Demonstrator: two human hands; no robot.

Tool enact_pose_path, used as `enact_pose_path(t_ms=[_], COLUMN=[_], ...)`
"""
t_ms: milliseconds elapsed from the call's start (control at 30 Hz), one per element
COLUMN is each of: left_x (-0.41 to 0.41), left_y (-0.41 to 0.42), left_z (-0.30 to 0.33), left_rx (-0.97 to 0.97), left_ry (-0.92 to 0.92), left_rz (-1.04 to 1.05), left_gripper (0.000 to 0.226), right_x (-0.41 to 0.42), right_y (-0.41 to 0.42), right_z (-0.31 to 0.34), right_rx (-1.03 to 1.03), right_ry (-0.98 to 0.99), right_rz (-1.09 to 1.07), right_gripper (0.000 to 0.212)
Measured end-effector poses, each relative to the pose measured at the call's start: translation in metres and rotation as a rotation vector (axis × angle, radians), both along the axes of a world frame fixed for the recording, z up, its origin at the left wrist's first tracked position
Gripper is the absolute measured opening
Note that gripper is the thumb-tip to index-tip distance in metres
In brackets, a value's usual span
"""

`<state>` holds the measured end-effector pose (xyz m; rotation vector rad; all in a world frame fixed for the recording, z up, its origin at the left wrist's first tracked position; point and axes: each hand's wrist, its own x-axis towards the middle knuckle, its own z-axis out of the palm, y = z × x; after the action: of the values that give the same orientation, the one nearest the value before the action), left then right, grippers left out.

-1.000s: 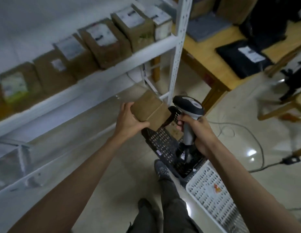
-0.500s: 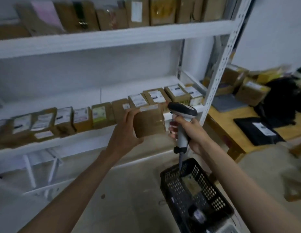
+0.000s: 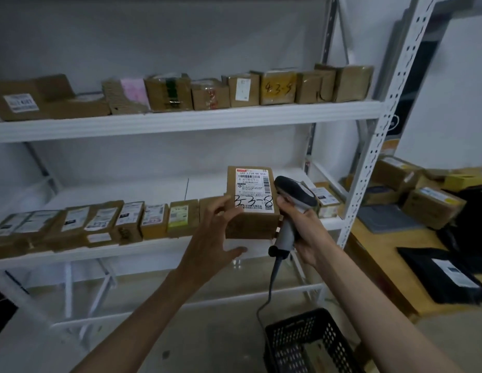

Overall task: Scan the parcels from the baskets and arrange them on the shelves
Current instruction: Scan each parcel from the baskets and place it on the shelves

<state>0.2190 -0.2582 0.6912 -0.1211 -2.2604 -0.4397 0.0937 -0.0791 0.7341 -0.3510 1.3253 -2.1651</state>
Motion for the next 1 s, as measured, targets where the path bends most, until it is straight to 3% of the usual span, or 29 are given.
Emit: enact_pose_path(t_ms=[133, 233, 333, 700, 867, 1000], left_x=[-0.015, -0.029, -0.041, -0.050, -0.050, -0.047], left_y=[0.023, 0.032, 0.031, 0.043, 0.048, 0.040], left_z=[0.016, 0.037, 0.052, 0.059, 0.059, 0.070], left_rx=[0.634, 1.030, 1.229, 1.201, 1.030, 0.864], left_ry=[0.089, -0.132, -0.292, -0.424, -0.385, -0.327], left_rz=[0.035, 0.129, 0.066, -0.066, 0.050, 0.126], left_gripper=[0.087, 0.087, 0.056, 0.047, 0.040, 0.047], right_x=[-0.010, -0.016, -0.022, -0.034, -0.031, -0.029], right_y=[0.006, 0.011, 0.018, 0.044, 0.048, 0.054], right_z=[0.004, 0.006, 0.006, -0.001, -0.001, 0.000], right_rx=[-0.005, 0.021, 0.026, -0.026, -0.037, 0.013], right_ry=[0.111, 0.189, 0.246, 0.266, 0.262, 0.316], right_rz=[-0.013, -0.025, -0.016, 0.007, -0.008, -0.030], right_gripper=[0.033, 0.028, 0.027, 0.046, 0.040, 0.038])
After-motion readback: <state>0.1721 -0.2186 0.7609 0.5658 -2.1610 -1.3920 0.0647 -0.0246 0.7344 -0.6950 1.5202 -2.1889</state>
